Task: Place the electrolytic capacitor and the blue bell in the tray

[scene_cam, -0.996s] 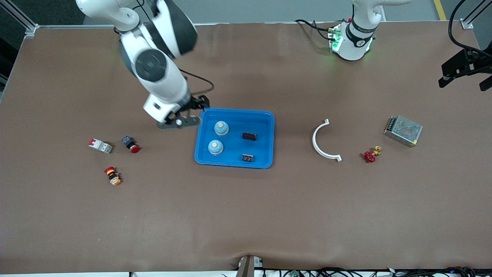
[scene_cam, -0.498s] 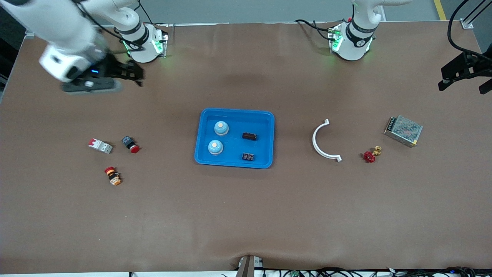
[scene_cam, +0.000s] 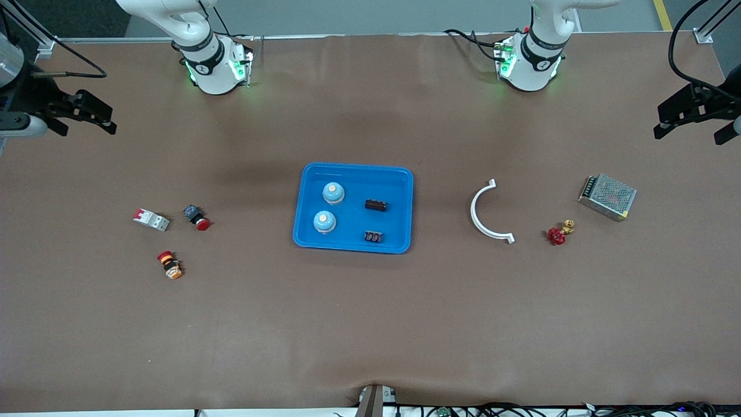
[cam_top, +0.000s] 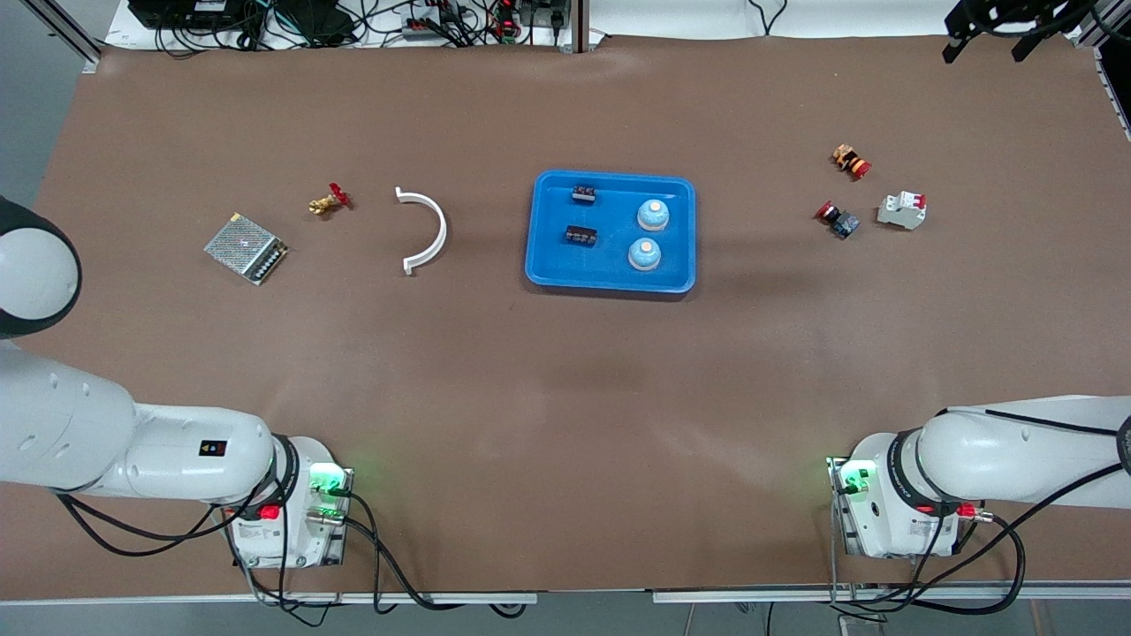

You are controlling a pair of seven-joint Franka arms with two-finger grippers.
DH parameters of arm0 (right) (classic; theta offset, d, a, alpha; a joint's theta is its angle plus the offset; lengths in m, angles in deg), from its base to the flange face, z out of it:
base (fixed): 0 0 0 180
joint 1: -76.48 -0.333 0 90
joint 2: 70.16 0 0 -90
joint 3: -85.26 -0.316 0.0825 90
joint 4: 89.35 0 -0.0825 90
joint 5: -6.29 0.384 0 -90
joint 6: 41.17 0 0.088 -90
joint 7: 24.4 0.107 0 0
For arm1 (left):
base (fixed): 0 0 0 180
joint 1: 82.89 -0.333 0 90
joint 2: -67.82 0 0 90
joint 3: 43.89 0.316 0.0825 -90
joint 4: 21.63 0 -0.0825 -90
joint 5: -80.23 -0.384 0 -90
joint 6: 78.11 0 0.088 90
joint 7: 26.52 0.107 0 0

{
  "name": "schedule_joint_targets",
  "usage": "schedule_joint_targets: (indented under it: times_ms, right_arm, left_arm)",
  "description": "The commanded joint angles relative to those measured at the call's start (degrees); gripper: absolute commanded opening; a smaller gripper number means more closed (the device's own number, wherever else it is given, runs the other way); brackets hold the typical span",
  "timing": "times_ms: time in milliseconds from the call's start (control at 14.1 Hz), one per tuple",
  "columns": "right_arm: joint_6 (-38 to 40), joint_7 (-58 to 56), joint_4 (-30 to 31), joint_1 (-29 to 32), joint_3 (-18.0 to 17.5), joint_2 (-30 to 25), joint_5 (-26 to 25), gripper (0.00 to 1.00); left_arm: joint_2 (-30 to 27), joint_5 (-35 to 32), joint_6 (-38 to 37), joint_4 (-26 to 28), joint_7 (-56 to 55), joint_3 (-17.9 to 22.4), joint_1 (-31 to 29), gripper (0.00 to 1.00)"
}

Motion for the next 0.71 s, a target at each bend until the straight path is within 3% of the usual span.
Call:
schedule_joint_targets:
  times_ms: [0,641]
  right_arm:
    - [1.75,0.72,-10.53,2.57,-1.27,6.74,-0.27,1.00]
    - [2.89,0.81,-10.73,3.45,-1.27,7.01,-0.17,1.00]
  left_arm:
    - [0.55,0.37,-0.56,-0.27,1.19,-0.21,0.29,1.00]
    - [0.64,0.37,-0.56,-0.36,1.19,-0.30,0.37,1.00]
